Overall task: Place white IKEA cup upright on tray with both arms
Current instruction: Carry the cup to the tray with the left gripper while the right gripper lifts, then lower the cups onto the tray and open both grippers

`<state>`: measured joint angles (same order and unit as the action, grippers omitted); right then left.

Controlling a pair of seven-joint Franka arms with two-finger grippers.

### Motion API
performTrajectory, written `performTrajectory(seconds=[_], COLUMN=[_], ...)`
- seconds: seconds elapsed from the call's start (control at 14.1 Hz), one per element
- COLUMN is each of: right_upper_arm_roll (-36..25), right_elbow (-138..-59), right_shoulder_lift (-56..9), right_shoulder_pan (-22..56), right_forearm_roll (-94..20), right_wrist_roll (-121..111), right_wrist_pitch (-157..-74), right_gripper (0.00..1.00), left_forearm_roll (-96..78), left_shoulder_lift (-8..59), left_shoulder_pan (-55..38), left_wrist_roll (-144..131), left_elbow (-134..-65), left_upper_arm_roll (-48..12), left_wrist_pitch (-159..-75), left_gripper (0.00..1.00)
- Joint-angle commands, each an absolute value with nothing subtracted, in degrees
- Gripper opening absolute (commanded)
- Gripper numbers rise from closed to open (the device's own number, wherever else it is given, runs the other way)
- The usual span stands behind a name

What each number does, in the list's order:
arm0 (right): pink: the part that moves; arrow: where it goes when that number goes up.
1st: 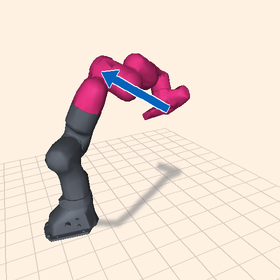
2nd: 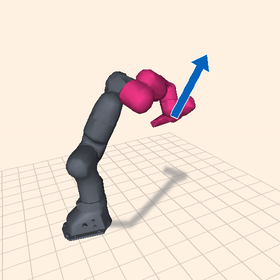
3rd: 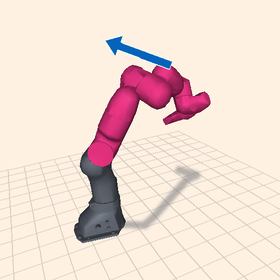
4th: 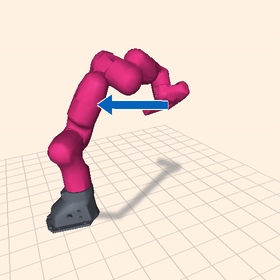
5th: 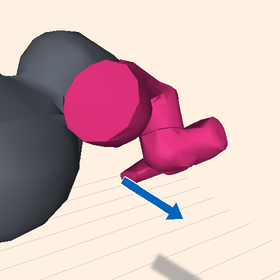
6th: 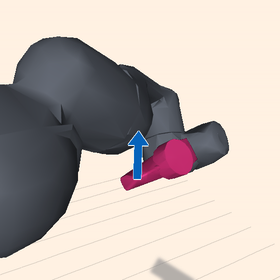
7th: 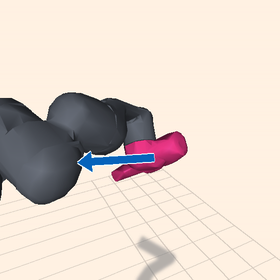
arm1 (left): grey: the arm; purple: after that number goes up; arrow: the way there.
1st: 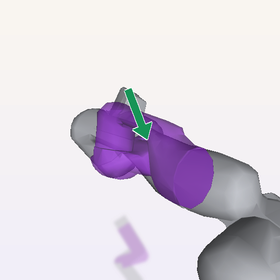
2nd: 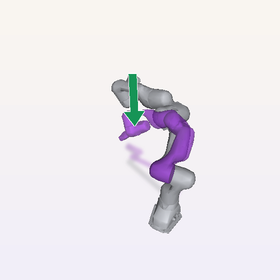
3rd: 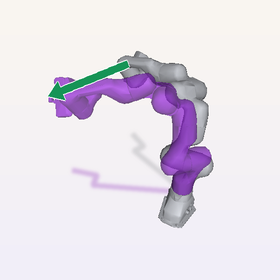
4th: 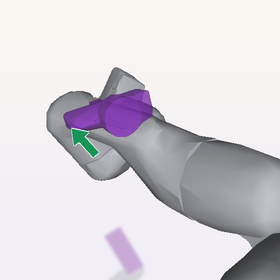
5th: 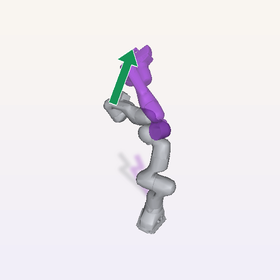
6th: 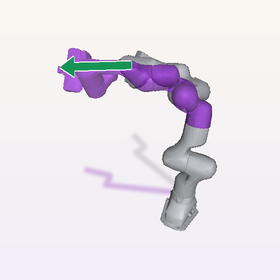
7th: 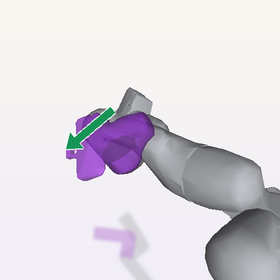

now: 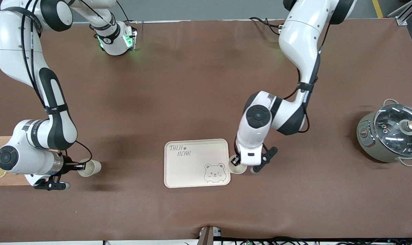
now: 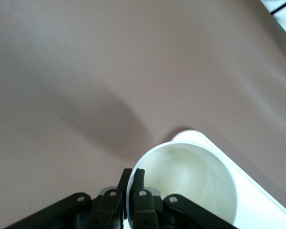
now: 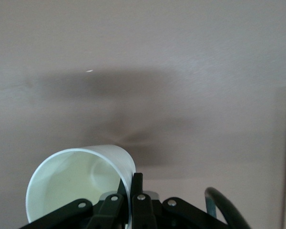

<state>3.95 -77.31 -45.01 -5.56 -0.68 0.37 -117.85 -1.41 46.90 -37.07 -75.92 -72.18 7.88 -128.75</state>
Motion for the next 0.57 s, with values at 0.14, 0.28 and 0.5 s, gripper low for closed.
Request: performTrajectory(seconds=[0.14,0.28,0.5], right_upper_arm_roll=[3.96,4.13,4.13], right_elbow=[-74.27,-74.27,-74.27], right_shoulder_lift=[-44.47,-44.21,-43.51], right_shoulder_pan=[-2.21,-0.27,3.06], right_forearm_roll=[-4.04,-4.92,-7.20], right_wrist_roll=[9.12,14.30,23.17], right_wrist_pitch=[-111.28,-110.92,-111.00], right_gripper=[0.00,0.00,0.00], left_forearm_roll=[-1.67,-1.58,-1.50], left_shoulder_lift=[50.79,52.29,53.69], left_shoulder_pan=[-40.95,-42.88,-44.73], left_wrist_roll=[-80.50,-81.99,-82.35], left_elbow=[-68.29,-67.33,-67.41], left_upper_arm_roll=[10.28,11.25,11.51], left_wrist_pitch=[-129.29,-129.90,-129.99], left_gripper=[0.00,0.00,0.00])
